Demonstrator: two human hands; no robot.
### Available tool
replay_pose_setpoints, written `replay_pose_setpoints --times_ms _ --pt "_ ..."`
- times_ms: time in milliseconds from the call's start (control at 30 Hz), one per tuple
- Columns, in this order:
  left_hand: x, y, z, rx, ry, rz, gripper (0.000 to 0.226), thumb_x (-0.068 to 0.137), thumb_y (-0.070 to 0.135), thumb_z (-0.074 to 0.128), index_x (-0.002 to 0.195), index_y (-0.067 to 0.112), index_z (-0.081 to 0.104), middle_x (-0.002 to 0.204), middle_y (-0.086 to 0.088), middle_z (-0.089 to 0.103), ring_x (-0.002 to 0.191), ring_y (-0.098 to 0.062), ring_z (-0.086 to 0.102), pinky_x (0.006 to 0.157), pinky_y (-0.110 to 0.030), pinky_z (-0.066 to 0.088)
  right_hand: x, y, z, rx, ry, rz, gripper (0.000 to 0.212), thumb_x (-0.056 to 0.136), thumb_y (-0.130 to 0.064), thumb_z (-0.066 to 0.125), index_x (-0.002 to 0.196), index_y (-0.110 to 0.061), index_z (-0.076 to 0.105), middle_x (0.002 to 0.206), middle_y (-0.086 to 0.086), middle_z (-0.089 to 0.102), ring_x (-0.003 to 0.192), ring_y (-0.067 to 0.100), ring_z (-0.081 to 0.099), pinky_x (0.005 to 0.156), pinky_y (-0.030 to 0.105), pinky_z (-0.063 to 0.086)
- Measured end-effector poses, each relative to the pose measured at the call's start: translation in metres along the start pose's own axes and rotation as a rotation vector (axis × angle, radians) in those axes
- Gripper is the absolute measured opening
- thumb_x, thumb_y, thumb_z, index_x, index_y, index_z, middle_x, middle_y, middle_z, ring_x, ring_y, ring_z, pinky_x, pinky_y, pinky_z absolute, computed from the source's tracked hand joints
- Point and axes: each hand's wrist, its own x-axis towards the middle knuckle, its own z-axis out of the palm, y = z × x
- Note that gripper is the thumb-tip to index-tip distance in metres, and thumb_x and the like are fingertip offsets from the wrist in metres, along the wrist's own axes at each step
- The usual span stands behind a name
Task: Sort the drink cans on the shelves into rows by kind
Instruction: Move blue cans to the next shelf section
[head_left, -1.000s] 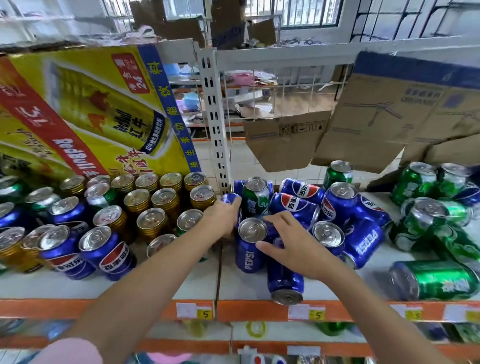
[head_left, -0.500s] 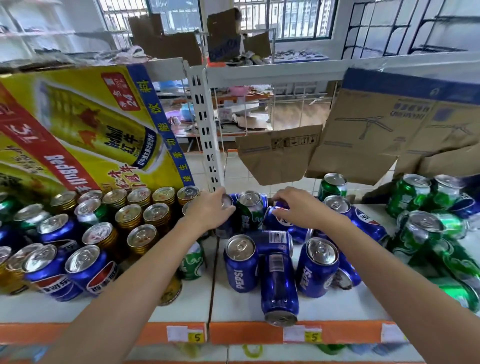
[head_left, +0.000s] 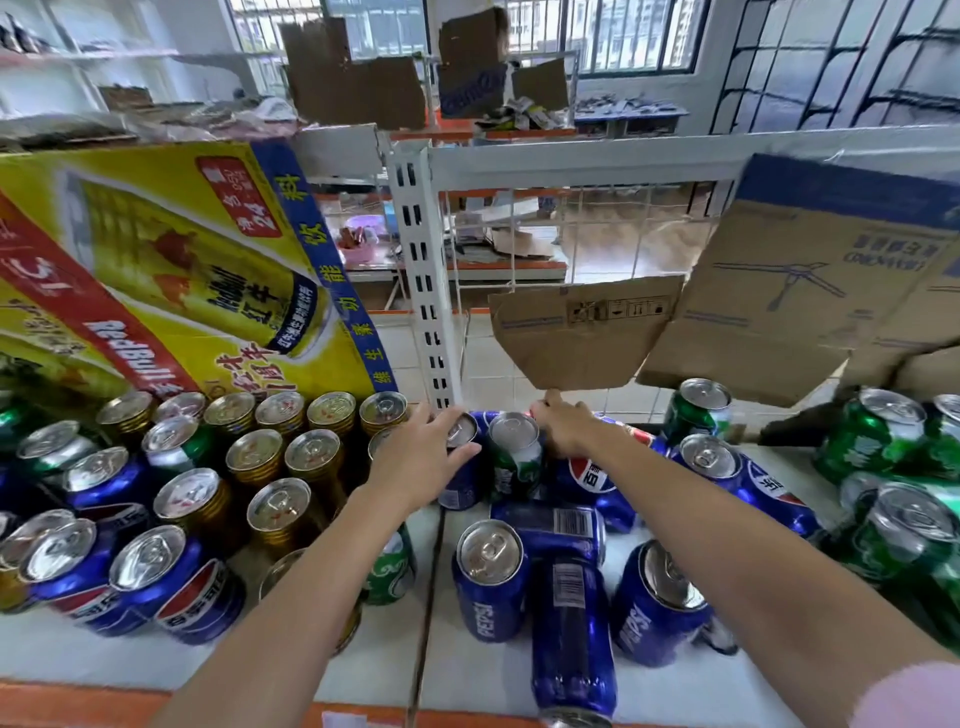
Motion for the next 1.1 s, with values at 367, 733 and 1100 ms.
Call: replay_pose_setpoints --times_ms 367,733,1100 --pt "-0.026 0.008 -0.015 -0.095 0.118 0.103 0.042 0.092 0.039 0.054 0.132 0.027 0.048 0.124 -0.004 0.045 0.113 -0.022 0.049 0.094 -0.035 0.044 -0.015 0.014 -0.022 0.219 0.19 -0.115 0.061 0.078 -0.02 0.071 0.13 -0.012 0.041 0.124 0.015 0.048 0.11 0.03 0.051 0.095 0.037 0.043" --pt "-0.09 0.038 -0.016 -0.05 -0.241 0.177 0.068 0.068 0.062 0.069 0.122 0.033 0.041 0.112 0.011 0.046 0.103 -0.009 0.047 0.087 -0.028 0.044 -0.023 0.007 -0.016 0.462 0.387 -0.073 0.058 0.084 -0.024 0.068 0.136 -0.014 0.044 0.136 0.012 0.045 0.127 0.027 0.038 0.106 0.03 0.028" --pt "-0.077 0.021 -0.009 0.043 0.103 0.001 0.049 0.08 0.039 0.066 0.122 0.022 0.047 0.122 0.0 0.052 0.11 -0.017 0.048 0.088 -0.029 0.043 -0.103 0.023 -0.042 0.251 0.091 -0.176 0.034 0.094 -0.029 0.053 0.125 -0.016 0.056 0.121 0.003 0.062 0.11 0.019 0.056 0.094 0.029 0.043"
